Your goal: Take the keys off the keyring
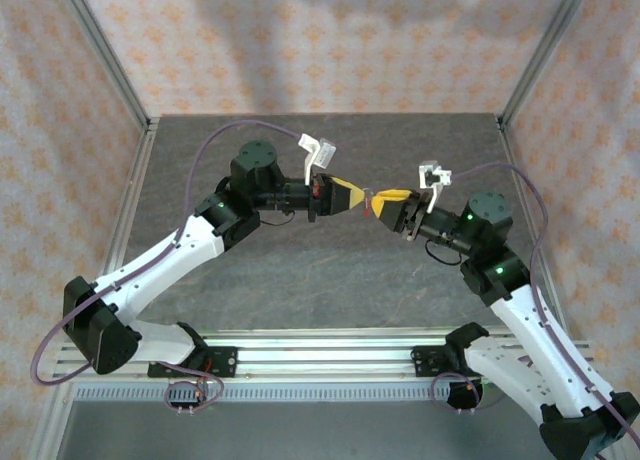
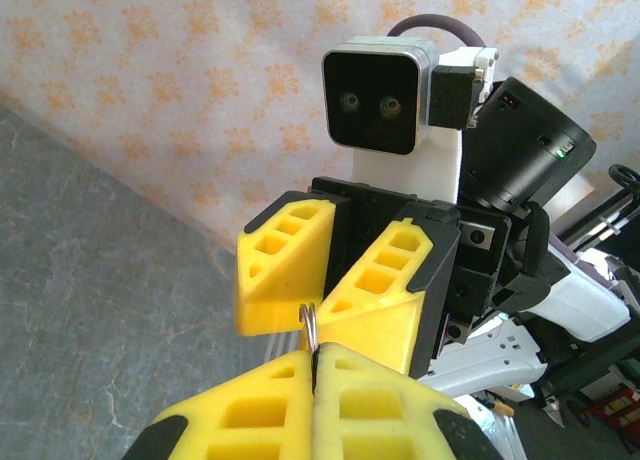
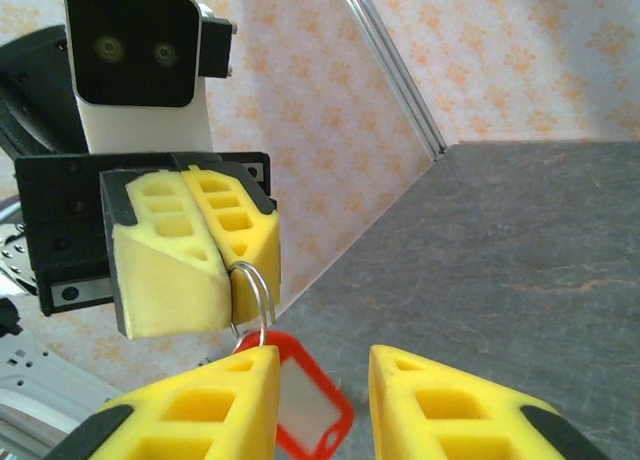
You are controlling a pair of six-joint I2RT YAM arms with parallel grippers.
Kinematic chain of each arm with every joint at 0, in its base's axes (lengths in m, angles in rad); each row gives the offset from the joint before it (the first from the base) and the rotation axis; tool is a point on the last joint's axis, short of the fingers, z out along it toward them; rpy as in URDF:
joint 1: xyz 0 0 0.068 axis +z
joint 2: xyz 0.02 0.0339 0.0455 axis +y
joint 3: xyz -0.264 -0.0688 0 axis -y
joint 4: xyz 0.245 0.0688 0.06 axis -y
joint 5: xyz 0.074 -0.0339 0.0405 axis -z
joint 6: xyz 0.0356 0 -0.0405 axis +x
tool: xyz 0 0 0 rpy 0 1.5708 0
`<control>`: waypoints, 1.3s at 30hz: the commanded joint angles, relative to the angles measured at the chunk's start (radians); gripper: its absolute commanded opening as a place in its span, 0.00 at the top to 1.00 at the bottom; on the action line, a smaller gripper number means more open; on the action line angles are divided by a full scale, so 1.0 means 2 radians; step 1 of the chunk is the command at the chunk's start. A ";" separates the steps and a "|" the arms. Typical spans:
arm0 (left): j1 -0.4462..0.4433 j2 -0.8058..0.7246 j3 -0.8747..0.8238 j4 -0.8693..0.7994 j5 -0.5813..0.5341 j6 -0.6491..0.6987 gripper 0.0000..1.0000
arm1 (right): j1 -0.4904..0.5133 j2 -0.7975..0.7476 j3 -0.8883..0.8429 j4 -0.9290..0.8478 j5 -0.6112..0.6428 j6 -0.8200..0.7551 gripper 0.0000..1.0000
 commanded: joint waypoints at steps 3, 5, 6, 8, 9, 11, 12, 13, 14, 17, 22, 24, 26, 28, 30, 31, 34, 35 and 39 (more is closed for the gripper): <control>0.002 -0.010 -0.007 0.040 -0.002 -0.012 1.00 | -0.001 0.004 0.020 0.048 -0.022 0.029 0.75; 0.002 -0.009 -0.007 0.041 -0.001 -0.014 1.00 | -0.001 0.005 0.021 0.057 -0.028 0.036 0.76; 0.002 -0.009 -0.006 0.042 -0.001 -0.014 1.00 | -0.001 0.004 0.021 0.062 -0.028 0.038 0.75; 0.001 -0.009 -0.007 0.043 -0.002 -0.014 1.00 | -0.001 0.004 0.021 0.067 -0.029 0.040 0.75; 0.001 -0.009 -0.006 0.042 -0.002 -0.013 1.00 | -0.001 0.004 0.021 0.067 -0.029 0.041 0.75; 0.001 -0.008 -0.005 0.042 -0.001 -0.014 1.00 | -0.001 0.004 0.022 0.069 -0.032 0.042 0.74; 0.001 -0.007 -0.005 0.041 -0.002 -0.014 1.00 | -0.001 0.004 0.022 0.073 -0.033 0.045 0.73; 0.001 -0.007 -0.005 0.040 -0.003 -0.012 1.00 | -0.001 0.004 0.022 0.075 -0.032 0.048 0.73; 0.001 -0.008 -0.006 0.039 -0.004 -0.011 1.00 | -0.001 0.004 0.022 0.077 -0.033 0.049 0.73; 0.001 -0.007 -0.006 0.041 -0.005 -0.012 1.00 | -0.001 0.004 0.022 0.084 -0.036 0.053 0.73; 0.001 -0.006 -0.006 0.043 -0.004 -0.014 1.00 | -0.001 0.004 0.023 0.086 -0.039 0.055 0.76; 0.001 -0.007 -0.006 0.043 -0.005 -0.013 1.00 | -0.001 0.004 0.022 0.087 -0.038 0.056 0.75; 0.001 -0.008 -0.007 0.044 -0.007 -0.013 1.00 | -0.001 0.001 0.022 0.087 -0.035 0.056 0.73; 0.002 -0.008 -0.009 0.047 -0.008 -0.015 1.00 | -0.001 -0.002 0.018 0.092 -0.031 0.059 0.71; 0.002 -0.008 -0.011 0.050 -0.008 -0.016 1.00 | -0.001 -0.003 0.017 0.093 -0.030 0.062 0.67; 0.002 -0.008 -0.012 0.052 -0.008 -0.018 1.00 | -0.001 -0.003 0.016 0.095 -0.030 0.063 0.67; 0.002 -0.007 -0.015 0.059 -0.008 -0.021 1.00 | -0.001 -0.004 0.017 0.099 -0.031 0.067 0.69; 0.002 -0.008 -0.016 0.061 -0.009 -0.022 1.00 | -0.001 -0.005 0.016 0.100 -0.031 0.069 0.70; 0.002 -0.010 -0.017 0.063 -0.011 -0.022 1.00 | -0.001 -0.005 0.017 0.101 -0.034 0.069 0.71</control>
